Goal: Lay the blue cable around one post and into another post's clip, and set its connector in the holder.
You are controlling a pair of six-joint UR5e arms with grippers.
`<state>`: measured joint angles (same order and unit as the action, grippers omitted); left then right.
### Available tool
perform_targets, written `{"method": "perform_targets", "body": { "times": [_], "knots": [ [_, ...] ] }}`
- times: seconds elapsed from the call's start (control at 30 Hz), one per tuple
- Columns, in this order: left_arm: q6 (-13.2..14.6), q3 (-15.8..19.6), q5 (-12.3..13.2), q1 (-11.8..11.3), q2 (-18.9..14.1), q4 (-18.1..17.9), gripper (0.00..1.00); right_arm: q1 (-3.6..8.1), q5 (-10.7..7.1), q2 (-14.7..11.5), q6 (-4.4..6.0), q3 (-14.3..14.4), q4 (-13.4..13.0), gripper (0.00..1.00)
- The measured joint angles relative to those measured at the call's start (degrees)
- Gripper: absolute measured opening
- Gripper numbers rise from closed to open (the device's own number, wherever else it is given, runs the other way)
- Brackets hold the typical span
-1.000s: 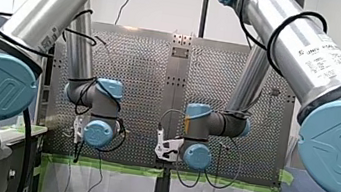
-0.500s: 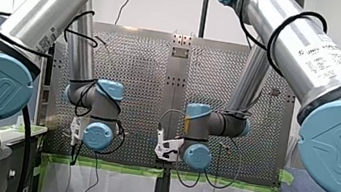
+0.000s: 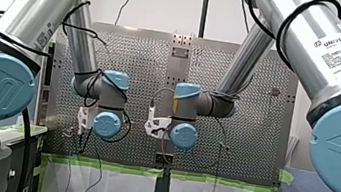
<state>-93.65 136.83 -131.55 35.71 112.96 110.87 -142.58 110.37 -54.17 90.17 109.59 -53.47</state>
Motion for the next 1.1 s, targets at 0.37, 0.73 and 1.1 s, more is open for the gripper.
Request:
{"method": "perform_targets", "body": {
  "times": [0.37, 0.73, 1.1],
  "knots": [
    [-0.2, -0.1, 0.0, -2.4, -5.4, 5.4, 0.18, -3.45, 5.19, -5.2, 4.95, -5.2, 5.2, 0.0],
    [-2.8, 0.9, 1.9, -8.4, -11.5, 11.5, 0.18, 1.17, 6.7, -10.4, 9.43, -5.3, 10.4, 0.0],
    [-3.6, -1.7, 4.4, -13.5, -16.5, 16.5, 0.18, 6.91, 1.17, -16.1, 6.24, -5.0, 16.1, 0.0]
  ]
}}
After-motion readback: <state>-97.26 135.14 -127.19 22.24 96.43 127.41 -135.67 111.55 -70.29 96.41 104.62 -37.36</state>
